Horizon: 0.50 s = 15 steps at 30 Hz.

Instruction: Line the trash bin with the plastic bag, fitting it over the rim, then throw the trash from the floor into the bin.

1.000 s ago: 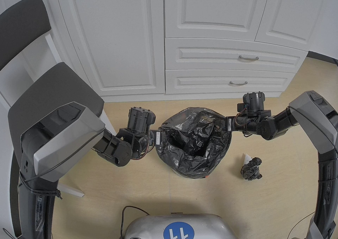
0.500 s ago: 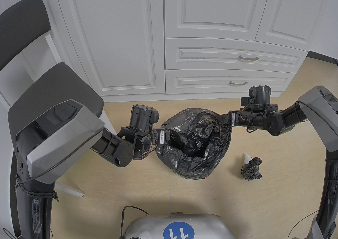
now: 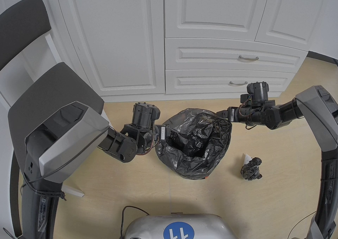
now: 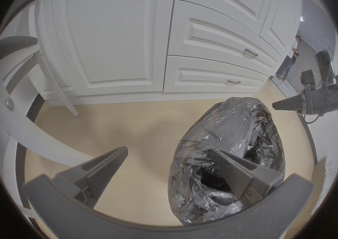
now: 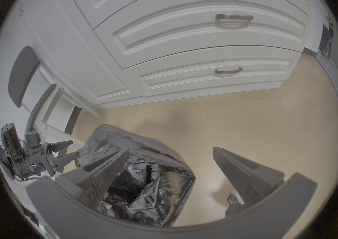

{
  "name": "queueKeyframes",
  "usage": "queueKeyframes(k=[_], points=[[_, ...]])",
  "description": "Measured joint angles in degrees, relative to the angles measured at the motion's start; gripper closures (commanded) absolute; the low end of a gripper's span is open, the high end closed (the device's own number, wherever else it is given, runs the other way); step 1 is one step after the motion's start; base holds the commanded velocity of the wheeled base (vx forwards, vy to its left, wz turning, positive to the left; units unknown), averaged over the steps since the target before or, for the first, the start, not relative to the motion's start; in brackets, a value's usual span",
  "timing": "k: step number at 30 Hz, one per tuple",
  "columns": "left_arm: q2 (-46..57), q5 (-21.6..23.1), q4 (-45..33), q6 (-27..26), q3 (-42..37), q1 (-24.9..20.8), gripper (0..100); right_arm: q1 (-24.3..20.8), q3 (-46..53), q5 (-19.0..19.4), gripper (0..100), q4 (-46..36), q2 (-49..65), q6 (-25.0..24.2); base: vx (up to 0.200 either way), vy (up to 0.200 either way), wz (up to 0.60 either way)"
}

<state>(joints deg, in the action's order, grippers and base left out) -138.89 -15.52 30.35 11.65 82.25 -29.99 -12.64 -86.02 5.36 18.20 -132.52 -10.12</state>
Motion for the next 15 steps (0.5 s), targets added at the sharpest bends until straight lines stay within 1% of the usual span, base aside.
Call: queueKeyframes(k=[6, 15], points=[[-3.5, -0.11, -2.17, 0.02, 3.96, 0.52, 0, 1.34, -3.78, -0.17, 0, -0.37, -4.74, -0.2, 0.0, 0.0, 0.0], [-7.72, -0.68, -3.6, 0.17, 9.9, 1.61, 0, 1.79, -6.4, -0.2, 0, -0.22, -9.12, -0.74, 0.0, 0.0, 0.0]])
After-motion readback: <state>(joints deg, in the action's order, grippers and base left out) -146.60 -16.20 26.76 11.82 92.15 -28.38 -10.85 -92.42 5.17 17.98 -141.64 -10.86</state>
